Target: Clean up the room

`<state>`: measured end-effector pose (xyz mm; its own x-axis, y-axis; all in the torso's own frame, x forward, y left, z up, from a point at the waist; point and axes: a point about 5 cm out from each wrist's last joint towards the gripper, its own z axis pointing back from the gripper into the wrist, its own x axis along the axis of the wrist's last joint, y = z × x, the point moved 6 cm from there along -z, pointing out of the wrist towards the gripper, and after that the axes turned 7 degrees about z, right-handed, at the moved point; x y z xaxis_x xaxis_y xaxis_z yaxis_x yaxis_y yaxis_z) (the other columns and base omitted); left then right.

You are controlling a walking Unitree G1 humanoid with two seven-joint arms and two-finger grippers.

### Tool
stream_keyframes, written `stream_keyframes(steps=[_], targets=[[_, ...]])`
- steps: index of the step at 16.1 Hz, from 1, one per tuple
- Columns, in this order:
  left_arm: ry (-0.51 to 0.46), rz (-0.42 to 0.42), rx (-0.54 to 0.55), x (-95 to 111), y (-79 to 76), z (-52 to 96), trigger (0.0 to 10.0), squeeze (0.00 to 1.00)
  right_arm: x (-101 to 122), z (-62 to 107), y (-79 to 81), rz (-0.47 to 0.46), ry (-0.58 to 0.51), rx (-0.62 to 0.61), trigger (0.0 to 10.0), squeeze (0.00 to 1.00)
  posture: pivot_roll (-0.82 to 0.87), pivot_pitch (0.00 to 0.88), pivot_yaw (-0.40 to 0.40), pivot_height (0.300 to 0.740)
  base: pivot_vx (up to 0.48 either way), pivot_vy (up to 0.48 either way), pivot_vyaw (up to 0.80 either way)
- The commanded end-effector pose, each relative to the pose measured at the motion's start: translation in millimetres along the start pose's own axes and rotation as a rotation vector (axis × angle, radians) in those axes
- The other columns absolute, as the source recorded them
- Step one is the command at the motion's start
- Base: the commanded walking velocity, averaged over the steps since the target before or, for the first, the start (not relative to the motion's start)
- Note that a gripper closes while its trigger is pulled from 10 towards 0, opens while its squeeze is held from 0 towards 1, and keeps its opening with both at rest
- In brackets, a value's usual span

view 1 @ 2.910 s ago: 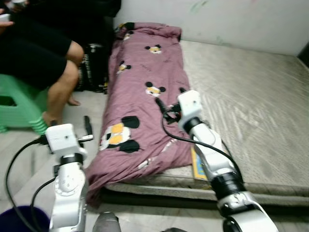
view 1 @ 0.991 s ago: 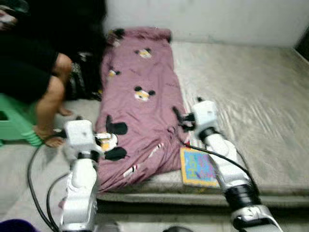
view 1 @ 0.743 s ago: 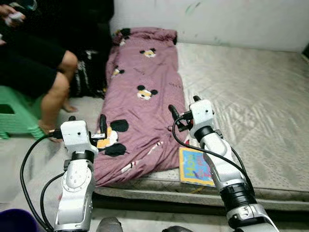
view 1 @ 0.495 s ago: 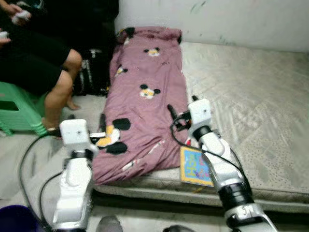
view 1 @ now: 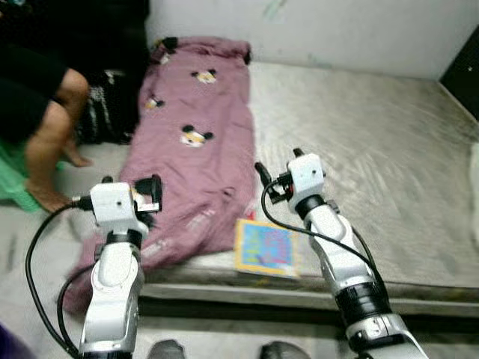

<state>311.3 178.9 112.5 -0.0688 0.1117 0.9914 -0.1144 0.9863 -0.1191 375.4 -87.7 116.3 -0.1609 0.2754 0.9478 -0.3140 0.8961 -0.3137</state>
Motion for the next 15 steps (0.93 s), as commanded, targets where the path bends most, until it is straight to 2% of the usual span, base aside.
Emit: stream_keyframes(steps=[1,9,15], targets=[[0.004,0.010,-0.017,-1.2,-8.5,-0.1,10.0,0.00,-4.6,2.7,-11.5,0.016,0.015,-0.026,10.0,0.00,0.04,0.000,-0.064,0.740,0.000,-0.480,0.00],[0.002,0.011,-0.018,-0.9,-9.7,-0.7,10.0,0.00,-4.3,2.4,-11.5,0.025,0.012,-0.021,10.0,0.00,0.04,0.000,-0.066,0.740,0.000,-0.477,0.00],[-0.035,0.030,-0.067,5.5,-15.9,1.0,10.0,0.00,-4.1,1.0,-10.5,0.029,0.009,-0.016,10.0,0.00,0.04,0.000,-0.067,0.740,0.000,0.000,0.00]])
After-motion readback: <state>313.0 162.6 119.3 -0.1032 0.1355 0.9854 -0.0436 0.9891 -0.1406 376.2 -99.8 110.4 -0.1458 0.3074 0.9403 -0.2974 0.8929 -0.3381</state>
